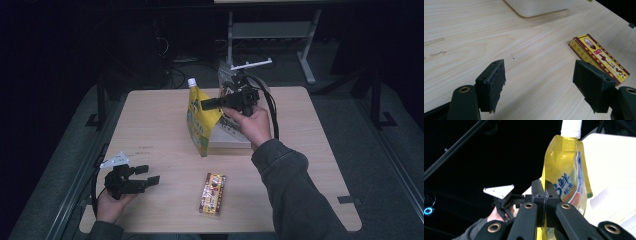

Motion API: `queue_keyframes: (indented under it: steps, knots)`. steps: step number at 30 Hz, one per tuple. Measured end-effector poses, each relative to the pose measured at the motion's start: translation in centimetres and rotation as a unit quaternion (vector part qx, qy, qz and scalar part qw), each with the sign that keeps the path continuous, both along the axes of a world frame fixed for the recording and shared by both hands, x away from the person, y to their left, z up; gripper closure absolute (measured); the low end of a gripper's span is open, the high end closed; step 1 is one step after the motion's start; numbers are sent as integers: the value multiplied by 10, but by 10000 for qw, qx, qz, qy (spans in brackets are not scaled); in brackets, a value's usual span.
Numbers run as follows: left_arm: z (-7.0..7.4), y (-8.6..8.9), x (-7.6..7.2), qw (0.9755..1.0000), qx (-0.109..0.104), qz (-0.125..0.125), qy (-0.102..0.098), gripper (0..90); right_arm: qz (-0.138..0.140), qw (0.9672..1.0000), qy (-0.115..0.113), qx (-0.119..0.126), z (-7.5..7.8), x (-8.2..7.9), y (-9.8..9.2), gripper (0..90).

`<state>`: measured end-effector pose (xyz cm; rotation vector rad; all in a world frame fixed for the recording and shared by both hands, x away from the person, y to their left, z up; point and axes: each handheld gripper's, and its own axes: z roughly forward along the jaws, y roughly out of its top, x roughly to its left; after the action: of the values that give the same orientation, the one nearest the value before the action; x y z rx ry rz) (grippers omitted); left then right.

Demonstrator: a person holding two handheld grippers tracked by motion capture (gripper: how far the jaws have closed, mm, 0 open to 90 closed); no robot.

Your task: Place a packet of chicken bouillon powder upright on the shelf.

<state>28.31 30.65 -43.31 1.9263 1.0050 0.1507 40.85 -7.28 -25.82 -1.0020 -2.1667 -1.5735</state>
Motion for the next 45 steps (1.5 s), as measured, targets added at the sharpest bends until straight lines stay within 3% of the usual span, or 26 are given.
queue_keyframes:
  steps: [13,30,39,45]
  knots:
    - [-1,-2,2,10000,-4,-6,20,251,-633,9979,-118,-60,1,18,-6,895]
    - [-3,-7,5,9999,-23,-123,39,251,-1244,9920,-110,-173,-21,50,19,895]
    - [-3,-5,3,9999,-27,-108,29,251,-1383,9903,-94,-75,-28,57,27,894]
    - [-3,-5,3,9999,-32,-107,30,251,-1429,9895,-156,-140,-27,55,31,894]
